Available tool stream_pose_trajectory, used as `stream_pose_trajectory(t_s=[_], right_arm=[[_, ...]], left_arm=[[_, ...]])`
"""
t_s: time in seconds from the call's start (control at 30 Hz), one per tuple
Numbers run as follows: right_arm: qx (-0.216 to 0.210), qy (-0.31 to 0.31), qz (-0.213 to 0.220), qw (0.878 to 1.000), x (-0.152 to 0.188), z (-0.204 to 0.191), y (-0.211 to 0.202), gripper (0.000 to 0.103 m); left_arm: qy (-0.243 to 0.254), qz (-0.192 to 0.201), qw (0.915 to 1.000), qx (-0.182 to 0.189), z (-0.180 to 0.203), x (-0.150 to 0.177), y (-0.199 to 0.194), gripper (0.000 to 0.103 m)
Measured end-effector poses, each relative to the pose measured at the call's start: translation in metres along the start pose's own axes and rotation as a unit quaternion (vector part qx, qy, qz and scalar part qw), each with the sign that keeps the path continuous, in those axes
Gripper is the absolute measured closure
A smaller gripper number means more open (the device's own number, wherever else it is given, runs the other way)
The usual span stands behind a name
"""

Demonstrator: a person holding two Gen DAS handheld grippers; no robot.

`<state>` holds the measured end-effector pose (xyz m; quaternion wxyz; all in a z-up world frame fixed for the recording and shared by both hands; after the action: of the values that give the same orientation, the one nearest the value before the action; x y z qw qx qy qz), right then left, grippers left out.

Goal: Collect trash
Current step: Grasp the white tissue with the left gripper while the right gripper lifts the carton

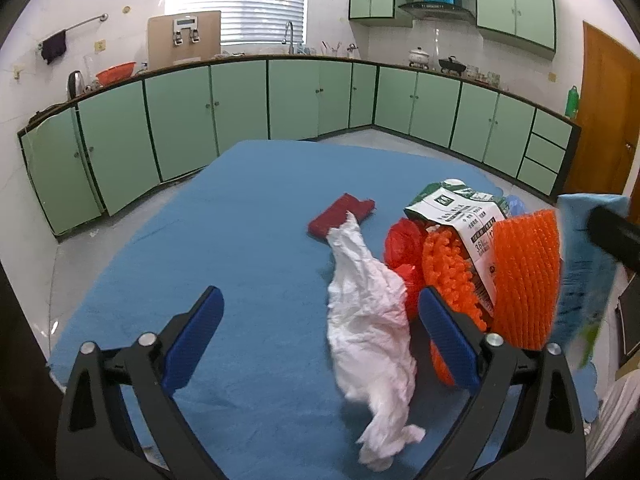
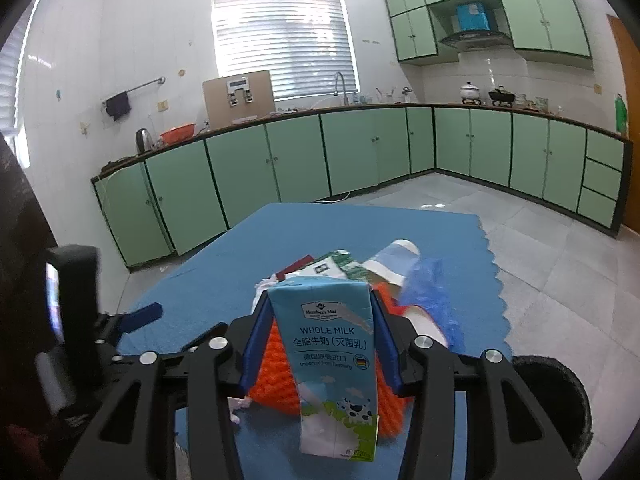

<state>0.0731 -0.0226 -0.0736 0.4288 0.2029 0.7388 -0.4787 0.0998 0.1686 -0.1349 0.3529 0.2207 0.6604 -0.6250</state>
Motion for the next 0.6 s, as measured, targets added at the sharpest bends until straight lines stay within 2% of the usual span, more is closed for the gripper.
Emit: stream_pose_trajectory(t_s=[0.07,0.2,0.3,0.37,0.4,0.47,0.6], right_arm=[[0.002,0.007,0.001,1.0,0.0,0.006,-0.005,0.056],[0.007,0.012,-0.003,1.0,0.004,0.014,-0.007,0.056],[0.009,0.018,-0.012,1.0,0.008,0.02,-0.004,0.056],[0.007,0.02,-0.018,1.0,0.01,0.023,-0.002,0.055],[0.006,0.021,-0.02,1.0,0.011,0.024,-0.002,0.056],[0.004,0.024,-0.023,0.999,0.012,0.025,0.0,0.056],[0.001,0.024,-0.021,0.999,0.011,0.025,-0.003,0.055]], left_arm=[[0.004,-0.01,0.9999,0.002,0.004,-0.001,0.009,0.027],[0.002,-0.03,0.9994,0.015,0.01,0.0,0.026,0.037],[0.006,-0.045,0.9986,0.028,0.014,0.002,0.035,0.059],[0.007,-0.052,0.9977,0.042,0.016,0.004,0.038,0.09],[0.01,-0.054,0.9975,0.045,0.018,0.004,0.038,0.095],[0.016,-0.049,0.9978,0.042,0.02,0.004,0.035,0.1],[0.011,-0.028,0.9986,0.044,0.02,0.001,0.019,0.101]])
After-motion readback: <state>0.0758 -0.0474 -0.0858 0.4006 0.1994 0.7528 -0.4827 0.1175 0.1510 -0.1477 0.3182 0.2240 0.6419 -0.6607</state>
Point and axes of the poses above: each gripper's, at about its wrist camera, not at the fingertips, and y roughly the way its jaws point, z to its right, x to its underside, the point moved 2 cm from there along y, roughly the way its jaws point, and after that the axes turned 6 degrees about -z, right-handed, at the moved point
